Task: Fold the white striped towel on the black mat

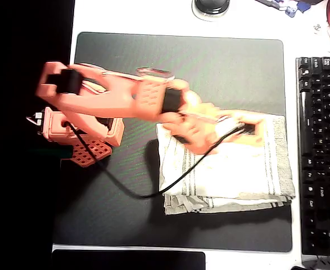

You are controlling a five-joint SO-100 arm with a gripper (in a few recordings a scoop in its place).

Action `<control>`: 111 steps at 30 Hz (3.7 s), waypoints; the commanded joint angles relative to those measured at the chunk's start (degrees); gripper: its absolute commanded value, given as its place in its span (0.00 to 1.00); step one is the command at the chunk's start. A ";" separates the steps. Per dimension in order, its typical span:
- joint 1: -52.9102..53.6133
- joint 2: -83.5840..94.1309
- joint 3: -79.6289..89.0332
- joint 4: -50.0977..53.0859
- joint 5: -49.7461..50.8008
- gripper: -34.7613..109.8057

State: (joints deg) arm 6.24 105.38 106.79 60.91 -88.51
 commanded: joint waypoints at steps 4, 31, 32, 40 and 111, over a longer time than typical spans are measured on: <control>-4.22 -22.41 -22.85 -2.20 3.08 0.26; -5.89 -39.29 -41.84 3.78 5.71 0.27; -5.71 -36.30 -39.64 3.78 5.71 0.27; -4.22 -8.96 -15.21 6.68 3.78 0.27; -6.59 87.10 74.09 18.72 -0.70 0.26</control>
State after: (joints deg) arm 0.26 191.07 179.65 78.22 -88.77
